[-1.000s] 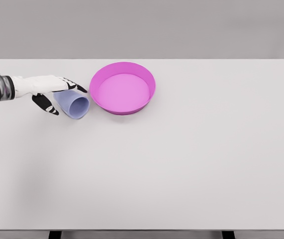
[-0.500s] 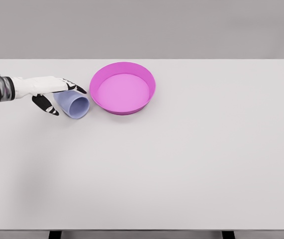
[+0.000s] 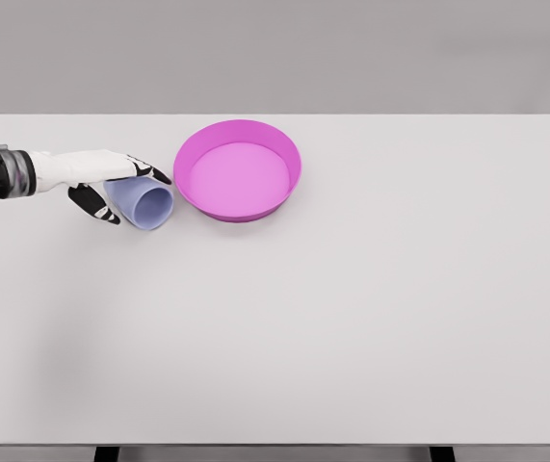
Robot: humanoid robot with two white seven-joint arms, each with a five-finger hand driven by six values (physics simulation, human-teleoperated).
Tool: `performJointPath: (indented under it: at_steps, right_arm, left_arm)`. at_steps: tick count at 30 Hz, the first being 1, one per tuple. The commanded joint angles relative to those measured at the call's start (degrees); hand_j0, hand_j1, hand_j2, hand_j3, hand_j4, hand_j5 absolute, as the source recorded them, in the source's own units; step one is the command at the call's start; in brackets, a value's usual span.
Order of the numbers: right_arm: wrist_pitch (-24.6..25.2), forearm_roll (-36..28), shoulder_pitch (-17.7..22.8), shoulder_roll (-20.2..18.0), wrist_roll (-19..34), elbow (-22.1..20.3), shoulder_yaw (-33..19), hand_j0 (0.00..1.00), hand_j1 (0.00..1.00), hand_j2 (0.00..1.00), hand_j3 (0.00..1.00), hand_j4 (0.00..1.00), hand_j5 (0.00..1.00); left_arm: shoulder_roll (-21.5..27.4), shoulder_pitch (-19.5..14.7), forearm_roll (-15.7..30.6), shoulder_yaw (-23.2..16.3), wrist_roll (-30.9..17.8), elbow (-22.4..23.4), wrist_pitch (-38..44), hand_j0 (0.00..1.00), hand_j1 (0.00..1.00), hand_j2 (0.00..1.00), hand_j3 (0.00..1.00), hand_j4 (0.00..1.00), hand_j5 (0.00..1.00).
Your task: Flip the cup with left arm and place it on the plate
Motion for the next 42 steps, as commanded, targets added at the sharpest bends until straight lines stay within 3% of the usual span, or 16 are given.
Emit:
performJointPath:
  at_steps: [1, 9, 14, 20, 29, 39, 42]
  right_arm:
    - [-0.01, 0.03, 0.0, 0.0, 0.03, -0.01, 0.03, 1.0, 1.0, 1.0, 1.0, 1.0, 1.0]
    - [-0.01, 0.03, 0.0, 0.0, 0.03, -0.01, -0.06, 1.0, 1.0, 1.0, 1.0, 1.0, 1.0]
    - [-0.01, 0.03, 0.0, 0.0, 0.03, -0.01, -0.06, 1.0, 1.0, 1.0, 1.0, 1.0, 1.0]
    - [-0.01, 0.03, 0.0, 0.0, 0.03, -0.01, -0.06, 1.0, 1.0, 1.0, 1.0, 1.0, 1.0]
    - [-0.01, 0.03, 0.0, 0.0, 0.03, -0.01, 0.03, 1.0, 1.0, 1.0, 1.0, 1.0, 1.0]
    - [-0.01, 0.03, 0.0, 0.0, 0.03, -0.01, 0.03, 1.0, 1.0, 1.0, 1.0, 1.0, 1.0]
    - [-0.01, 0.03, 0.0, 0.0, 0.03, -0.01, 0.03, 1.0, 1.0, 1.0, 1.0, 1.0, 1.0]
  left_arm:
    - [-0.05, 0.0, 0.36, 0.01, 0.02, 0.01, 0.15, 0.87, 0.87, 0.87, 0.87, 0.87, 0.87]
    - [-0.13, 0.09, -0.87, -0.08, 0.02, 0.01, 0.15, 0.85, 0.85, 0.85, 0.85, 0.85, 0.85]
    - [-0.05, 0.18, -0.43, 0.01, 0.02, -0.17, 0.15, 0.63, 0.63, 0.63, 0.63, 0.63, 0.63]
    - [0.22, 0.62, 0.36, 0.1, 0.02, -0.35, 0.15, 0.56, 0.56, 0.56, 0.56, 0.56, 0.56]
    - [2.5, 0.7, 6.51, 0.1, 0.02, -1.4, 0.15, 0.49, 0.49, 0.49, 0.49, 0.49, 0.49]
    - [4.61, 0.44, 21.97, 0.1, 0.02, -4.39, 0.15, 0.45, 0.45, 0.45, 0.45, 0.45, 0.45]
    - [4.52, 0.26, 26.9, 0.1, 0.02, -7.11, 0.15, 0.44, 0.44, 0.44, 0.44, 0.44, 0.44]
